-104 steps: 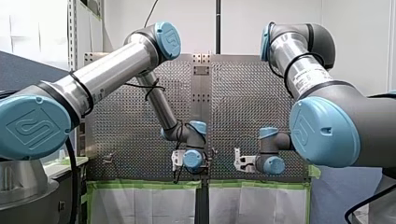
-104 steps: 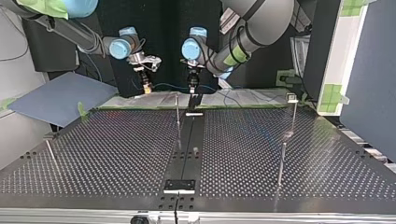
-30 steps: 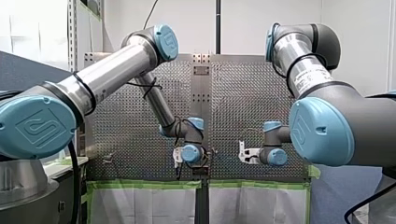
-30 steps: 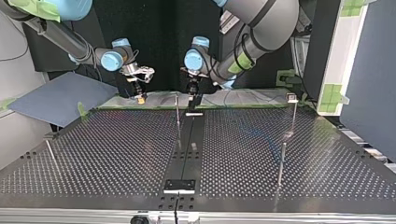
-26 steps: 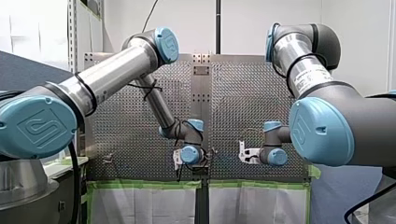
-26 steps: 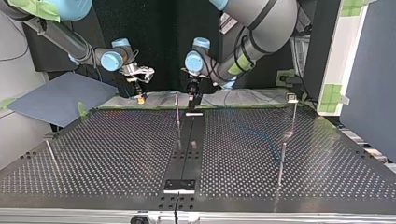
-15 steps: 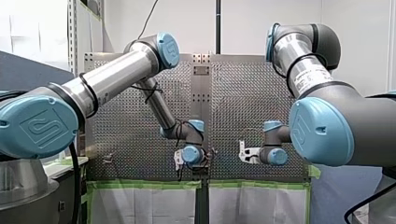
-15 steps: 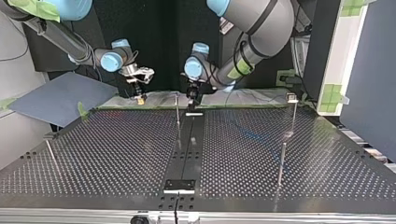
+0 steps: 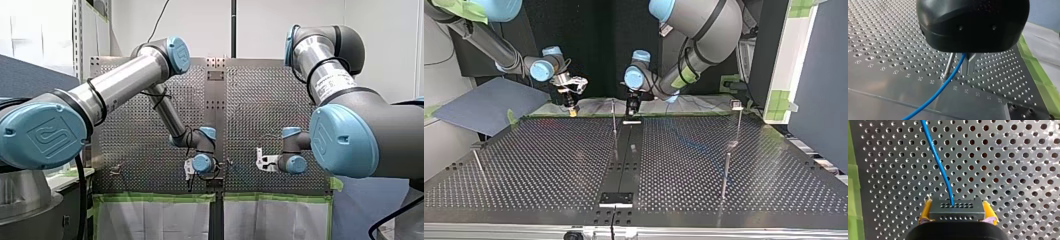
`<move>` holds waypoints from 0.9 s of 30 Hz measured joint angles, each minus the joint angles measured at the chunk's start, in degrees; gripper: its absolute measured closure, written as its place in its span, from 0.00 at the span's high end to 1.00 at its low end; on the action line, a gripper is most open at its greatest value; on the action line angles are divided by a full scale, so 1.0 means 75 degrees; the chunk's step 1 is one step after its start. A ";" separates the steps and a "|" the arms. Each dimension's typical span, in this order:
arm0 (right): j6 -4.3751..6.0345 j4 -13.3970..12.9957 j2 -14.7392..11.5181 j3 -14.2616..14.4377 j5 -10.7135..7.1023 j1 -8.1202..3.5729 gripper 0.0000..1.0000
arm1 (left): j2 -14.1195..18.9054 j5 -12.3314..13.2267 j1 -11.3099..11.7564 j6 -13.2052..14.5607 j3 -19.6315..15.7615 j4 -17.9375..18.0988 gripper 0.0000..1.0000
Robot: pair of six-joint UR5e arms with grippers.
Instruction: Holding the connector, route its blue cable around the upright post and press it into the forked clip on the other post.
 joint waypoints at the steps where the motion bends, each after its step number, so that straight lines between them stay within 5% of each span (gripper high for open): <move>1: 0.0000 -0.0004 0.0000 -0.0010 0.0002 -0.0005 0.00 | 0.0000 0.0022 0.0009 0.0003 0.0003 -0.0003 0.01; 24: 0.0177 -0.0385 0.0000 -0.0340 0.0351 -0.0194 0.00 | 0.0000 0.0375 0.0337 0.0049 0.0313 -0.0469 0.01; 27: 0.0162 -0.0349 0.0000 -0.0341 0.0356 -0.0195 0.00 | 0.0002 0.0370 0.0343 0.0099 0.0315 -0.0515 0.15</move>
